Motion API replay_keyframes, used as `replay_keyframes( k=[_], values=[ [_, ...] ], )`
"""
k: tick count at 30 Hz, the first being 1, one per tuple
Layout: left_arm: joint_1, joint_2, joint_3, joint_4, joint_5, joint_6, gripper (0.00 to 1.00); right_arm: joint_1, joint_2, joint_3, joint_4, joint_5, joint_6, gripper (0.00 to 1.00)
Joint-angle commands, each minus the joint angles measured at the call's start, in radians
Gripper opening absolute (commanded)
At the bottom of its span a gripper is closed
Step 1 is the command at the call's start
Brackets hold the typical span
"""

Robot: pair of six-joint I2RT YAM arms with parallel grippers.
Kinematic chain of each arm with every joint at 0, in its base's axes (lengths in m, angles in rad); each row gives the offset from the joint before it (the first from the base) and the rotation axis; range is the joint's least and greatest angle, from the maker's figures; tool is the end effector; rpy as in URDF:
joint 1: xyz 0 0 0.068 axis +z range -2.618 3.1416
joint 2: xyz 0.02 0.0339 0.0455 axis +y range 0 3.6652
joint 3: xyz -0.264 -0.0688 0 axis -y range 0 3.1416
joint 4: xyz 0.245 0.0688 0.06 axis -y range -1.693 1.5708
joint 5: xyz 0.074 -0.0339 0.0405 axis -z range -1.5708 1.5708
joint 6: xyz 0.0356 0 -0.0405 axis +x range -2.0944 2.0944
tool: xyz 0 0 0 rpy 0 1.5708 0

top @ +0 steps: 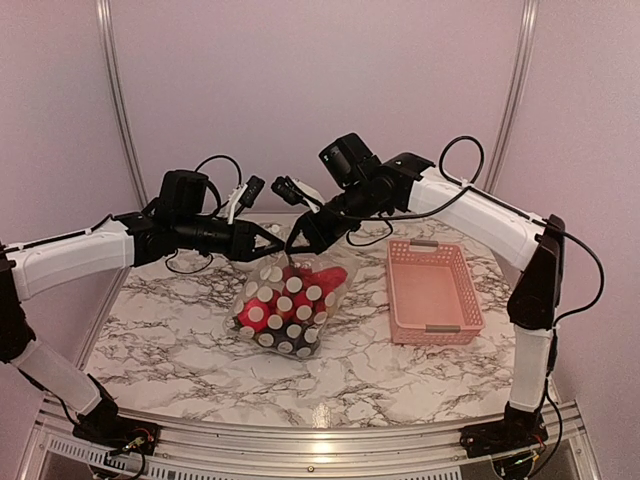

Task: Place the food in the zip-top bag and seal the zipper
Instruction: Pass from the left arm to the right, then pass from the right arm to the left

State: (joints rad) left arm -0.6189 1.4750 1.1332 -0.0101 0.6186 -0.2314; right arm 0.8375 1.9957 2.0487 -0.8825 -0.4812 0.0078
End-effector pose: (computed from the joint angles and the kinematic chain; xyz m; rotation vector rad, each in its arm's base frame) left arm 0.2669 -0.2154 0.3152 0.8153 1.8594 -1.1474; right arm 0.2833 0.3391 0.3491 -1.2213 2.1839 0.9544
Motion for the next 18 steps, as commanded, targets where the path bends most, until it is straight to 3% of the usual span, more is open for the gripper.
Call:
replay_keyframes(
  k=[1,7,18],
  values=[
    [0.016,-0.034,-0.024,-0.01,0.005,-0.034,0.3,0.001,-0.051,0.006,0.056,-0.047,-0.043,0.0],
    [0.065,-0.073,-0.1,0.112,0.017,-0.119,0.51,0.008,-0.072,-0.023,0.048,-0.084,-0.054,0.0],
    [0.093,-0.022,-0.147,0.348,0.25,-0.211,0.51,0.017,-0.084,-0.064,0.028,-0.1,-0.065,0.0]
  ],
)
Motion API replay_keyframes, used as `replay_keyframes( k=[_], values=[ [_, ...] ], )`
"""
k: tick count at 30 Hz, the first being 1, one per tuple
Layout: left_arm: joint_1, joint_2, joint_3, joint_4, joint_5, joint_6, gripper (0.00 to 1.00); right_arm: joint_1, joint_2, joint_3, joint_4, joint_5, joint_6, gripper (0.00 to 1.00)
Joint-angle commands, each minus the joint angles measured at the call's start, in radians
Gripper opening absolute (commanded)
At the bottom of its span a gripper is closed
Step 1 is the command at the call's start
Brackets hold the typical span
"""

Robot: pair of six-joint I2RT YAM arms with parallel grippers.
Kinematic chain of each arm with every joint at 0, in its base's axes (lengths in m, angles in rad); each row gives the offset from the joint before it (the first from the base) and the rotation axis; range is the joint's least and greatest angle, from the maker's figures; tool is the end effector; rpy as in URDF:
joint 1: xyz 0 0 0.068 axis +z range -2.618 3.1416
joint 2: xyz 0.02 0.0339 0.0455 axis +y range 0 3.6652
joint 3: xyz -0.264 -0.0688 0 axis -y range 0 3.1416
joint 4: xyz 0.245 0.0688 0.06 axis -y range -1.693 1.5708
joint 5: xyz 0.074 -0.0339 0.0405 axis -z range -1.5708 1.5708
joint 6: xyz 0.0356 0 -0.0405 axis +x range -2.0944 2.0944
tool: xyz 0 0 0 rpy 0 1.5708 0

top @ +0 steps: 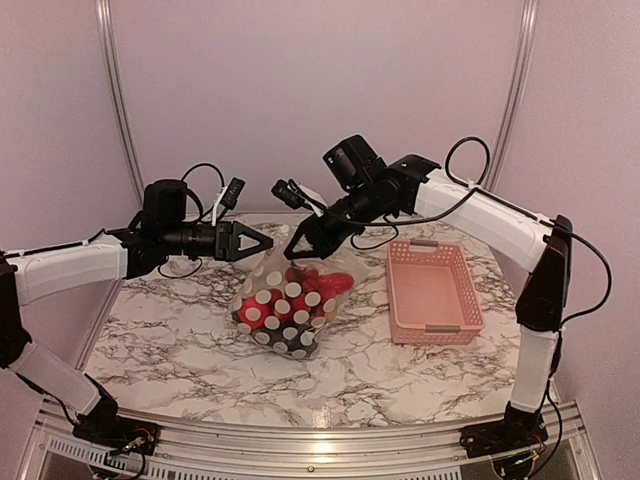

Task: Place the food in the zip-top bag and seal the zipper
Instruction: Pass from the right arm to the left

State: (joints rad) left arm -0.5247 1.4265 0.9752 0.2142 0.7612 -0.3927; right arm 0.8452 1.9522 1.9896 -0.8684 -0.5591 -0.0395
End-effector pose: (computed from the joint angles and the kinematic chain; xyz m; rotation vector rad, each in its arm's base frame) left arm 0.2695 -0.1844 0.2985 0.7064 1.8154 -1.3141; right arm 0.2719 0.3350 0.3507 -1.3111 2.1232 1.0320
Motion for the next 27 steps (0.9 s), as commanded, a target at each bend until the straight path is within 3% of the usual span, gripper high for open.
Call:
replay_keyframes(
  k=[1,7,14,21,27],
  values=[
    [-0.001,0.041,0.021,0.135,0.128,-0.06,0.52,0.01,-0.04,-0.007,0.013,-0.022,-0.019,0.0],
    [-0.004,0.129,0.11,0.066,0.179,-0.038,0.47,0.01,-0.042,-0.01,0.012,-0.022,-0.017,0.0],
    [-0.003,0.156,0.125,0.033,0.2,0.008,0.26,0.011,-0.049,-0.016,0.002,-0.014,-0.016,0.0],
    [-0.003,0.147,0.147,0.018,0.146,0.011,0.09,0.011,-0.053,-0.038,-0.009,0.017,-0.01,0.0],
    [-0.004,0.113,0.202,-0.097,0.084,0.095,0.04,-0.018,-0.063,-0.067,-0.011,0.14,0.028,0.01]
  ],
)
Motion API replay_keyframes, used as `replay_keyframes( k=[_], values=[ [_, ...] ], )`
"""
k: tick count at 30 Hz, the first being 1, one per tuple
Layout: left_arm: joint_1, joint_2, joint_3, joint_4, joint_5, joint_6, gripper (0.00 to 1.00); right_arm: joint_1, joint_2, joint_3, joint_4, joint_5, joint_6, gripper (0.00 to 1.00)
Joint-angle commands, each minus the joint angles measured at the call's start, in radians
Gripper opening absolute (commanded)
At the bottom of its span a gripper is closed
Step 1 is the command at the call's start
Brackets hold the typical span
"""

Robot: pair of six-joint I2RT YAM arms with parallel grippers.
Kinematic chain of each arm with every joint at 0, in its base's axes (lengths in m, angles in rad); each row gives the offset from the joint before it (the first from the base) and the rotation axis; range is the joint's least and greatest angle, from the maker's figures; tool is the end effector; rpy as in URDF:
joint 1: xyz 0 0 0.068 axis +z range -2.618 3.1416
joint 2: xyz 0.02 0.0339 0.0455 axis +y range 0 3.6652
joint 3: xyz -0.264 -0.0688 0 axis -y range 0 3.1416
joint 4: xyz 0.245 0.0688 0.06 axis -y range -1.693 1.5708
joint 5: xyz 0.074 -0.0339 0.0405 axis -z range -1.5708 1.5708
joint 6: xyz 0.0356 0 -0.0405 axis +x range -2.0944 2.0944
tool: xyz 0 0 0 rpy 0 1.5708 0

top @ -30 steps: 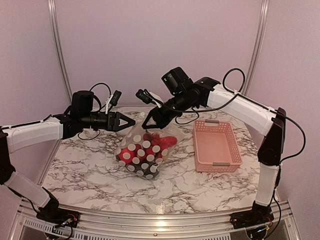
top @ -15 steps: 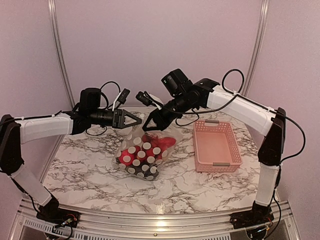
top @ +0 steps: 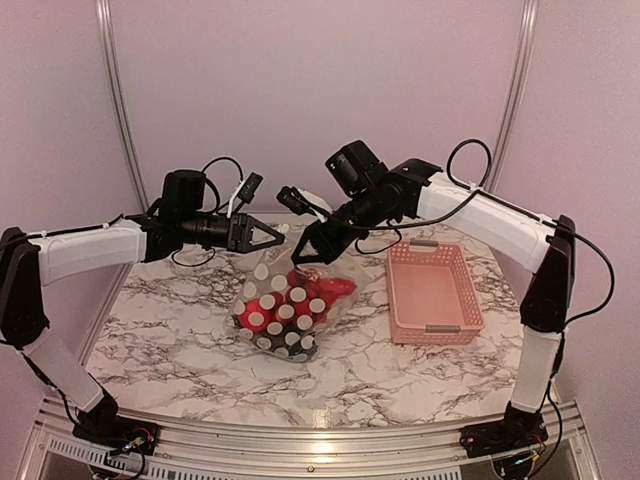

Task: Place the food in the zip-top bag and seal the zipper
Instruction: Pass from the right arm to the left

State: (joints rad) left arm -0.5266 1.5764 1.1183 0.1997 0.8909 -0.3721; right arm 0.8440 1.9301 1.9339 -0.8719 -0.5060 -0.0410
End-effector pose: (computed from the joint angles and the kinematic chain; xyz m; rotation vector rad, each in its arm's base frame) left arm 0.2981 -0.2053 0.2983 0.8228 1.7960 -1.4176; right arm 0.2699 0.3295 0.3413 -1.2954 2.1758 0.9611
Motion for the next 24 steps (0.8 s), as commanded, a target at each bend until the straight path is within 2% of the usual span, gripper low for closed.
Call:
replay_keyframes(
  k=[1,4,6,11,14,19,24],
  values=[
    [-0.001,-0.043,0.062,-0.099,-0.055,0.089,0.04,-0.034,-0.042,-0.014,-0.007,0.1,0.035,0.01],
    [-0.001,-0.066,0.067,-0.157,-0.083,0.134,0.03,-0.076,-0.043,-0.027,-0.015,0.171,0.099,0.03],
    [-0.003,-0.083,0.061,-0.181,-0.101,0.155,0.03,-0.098,-0.042,-0.03,-0.018,0.161,0.105,0.09],
    [-0.009,-0.118,0.037,-0.198,-0.135,0.187,0.03,-0.077,-0.075,-0.003,0.0,0.041,0.046,0.28],
    [-0.015,-0.135,0.031,-0.223,-0.135,0.2,0.04,-0.039,-0.102,0.002,0.046,0.025,-0.005,0.4],
    [-0.031,-0.156,0.04,-0.233,-0.114,0.244,0.07,-0.024,-0.08,0.027,0.092,-0.009,-0.016,0.44],
    [-0.047,-0.156,0.067,-0.317,-0.103,0.325,0.09,-0.013,-0.064,0.055,0.13,-0.019,-0.031,0.46]
  ],
)
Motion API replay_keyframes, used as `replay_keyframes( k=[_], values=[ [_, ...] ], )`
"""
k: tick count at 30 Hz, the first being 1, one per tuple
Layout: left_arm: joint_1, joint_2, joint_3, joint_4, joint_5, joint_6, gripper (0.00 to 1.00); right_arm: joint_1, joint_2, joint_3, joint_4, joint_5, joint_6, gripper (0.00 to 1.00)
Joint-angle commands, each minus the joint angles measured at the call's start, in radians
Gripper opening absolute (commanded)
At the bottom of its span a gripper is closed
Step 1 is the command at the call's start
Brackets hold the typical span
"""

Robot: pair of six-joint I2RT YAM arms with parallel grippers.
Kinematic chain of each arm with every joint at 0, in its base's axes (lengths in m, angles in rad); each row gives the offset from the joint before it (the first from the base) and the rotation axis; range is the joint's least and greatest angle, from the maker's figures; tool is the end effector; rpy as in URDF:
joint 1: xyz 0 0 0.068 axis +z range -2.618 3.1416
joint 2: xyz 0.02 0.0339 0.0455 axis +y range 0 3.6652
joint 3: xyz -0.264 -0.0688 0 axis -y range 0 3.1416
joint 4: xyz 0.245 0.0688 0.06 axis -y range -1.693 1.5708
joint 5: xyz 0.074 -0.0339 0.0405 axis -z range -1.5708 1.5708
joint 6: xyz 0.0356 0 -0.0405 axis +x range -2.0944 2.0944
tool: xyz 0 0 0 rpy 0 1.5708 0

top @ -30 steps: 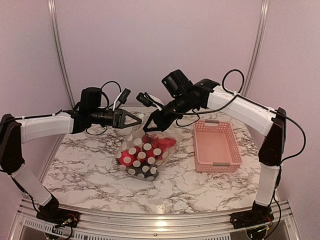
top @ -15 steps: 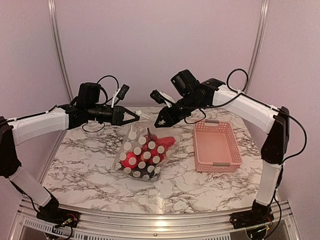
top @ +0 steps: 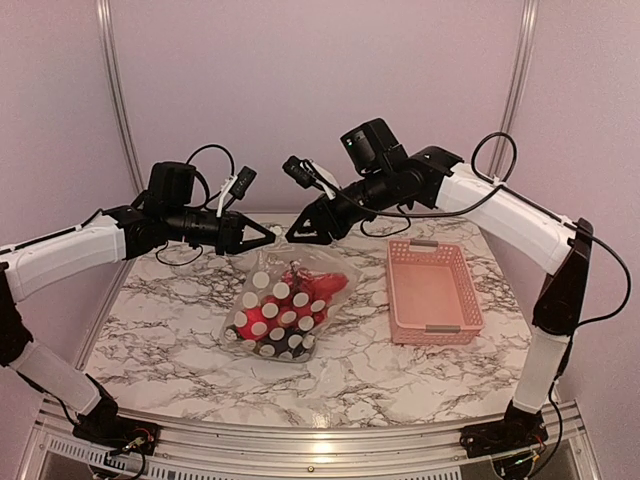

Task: Place the food in the zip-top bag and seal the zipper
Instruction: Pass from the right arm to the left, then pass from the left arm to the right

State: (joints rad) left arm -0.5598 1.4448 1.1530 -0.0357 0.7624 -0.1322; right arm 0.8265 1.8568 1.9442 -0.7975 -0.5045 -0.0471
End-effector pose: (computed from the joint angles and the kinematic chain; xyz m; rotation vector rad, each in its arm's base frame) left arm 0.2693 -0.1978 0.3303 0.9380 1.7443 -1.1802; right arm 0.2672 0.3155 0.3794 -1.2465 2.0124 0.9704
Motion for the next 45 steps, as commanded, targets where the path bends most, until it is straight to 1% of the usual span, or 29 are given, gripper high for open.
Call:
replay_keyframes(
  k=[1,5,10,13,20,28,31,36,37,39,40,43,45],
  values=[
    [-0.018,-0.022,0.037,-0.1,0.023,0.101,0.09,0.005,0.012,0.047,0.06,-0.019,-0.026,0.47],
    [-0.029,-0.022,0.038,-0.122,0.025,0.122,0.09,0.004,0.026,0.054,0.063,-0.023,-0.034,0.48],
    [-0.046,-0.03,0.037,-0.131,0.024,0.126,0.07,0.011,0.048,0.048,0.065,-0.055,-0.057,0.49],
    [-0.046,-0.041,0.037,-0.131,0.02,0.126,0.05,0.011,0.067,0.048,0.065,-0.093,-0.068,0.48],
    [-0.046,-0.054,0.037,-0.166,0.007,0.177,0.04,0.011,0.086,0.039,0.074,-0.179,-0.072,0.36],
    [-0.046,-0.058,0.028,-0.184,-0.009,0.184,0.03,0.012,0.095,0.034,0.081,-0.224,-0.074,0.14],
    [-0.046,-0.057,0.029,-0.18,-0.013,0.183,0.03,0.013,0.102,0.04,0.073,-0.227,-0.078,0.11],
    [-0.046,-0.049,0.037,-0.175,-0.014,0.181,0.02,0.016,0.1,0.04,0.068,-0.215,-0.083,0.1],
    [-0.046,-0.048,0.038,-0.175,-0.012,0.181,0.02,0.016,0.1,0.037,0.067,-0.216,-0.085,0.13],
    [-0.046,-0.048,0.039,-0.172,-0.008,0.183,0.02,0.018,0.1,0.034,0.069,-0.212,-0.084,0.27],
    [-0.046,-0.048,0.04,-0.172,-0.006,0.183,0.02,0.019,0.101,0.032,0.07,-0.212,-0.085,0.29],
    [-0.045,-0.049,0.04,-0.171,0.0,0.183,0.02,0.022,0.112,0.036,0.068,-0.213,-0.086,0.29],
    [-0.045,-0.049,0.039,-0.171,-0.003,0.184,0.02,0.022,0.119,0.041,0.066,-0.213,-0.085,0.26]
  ],
)
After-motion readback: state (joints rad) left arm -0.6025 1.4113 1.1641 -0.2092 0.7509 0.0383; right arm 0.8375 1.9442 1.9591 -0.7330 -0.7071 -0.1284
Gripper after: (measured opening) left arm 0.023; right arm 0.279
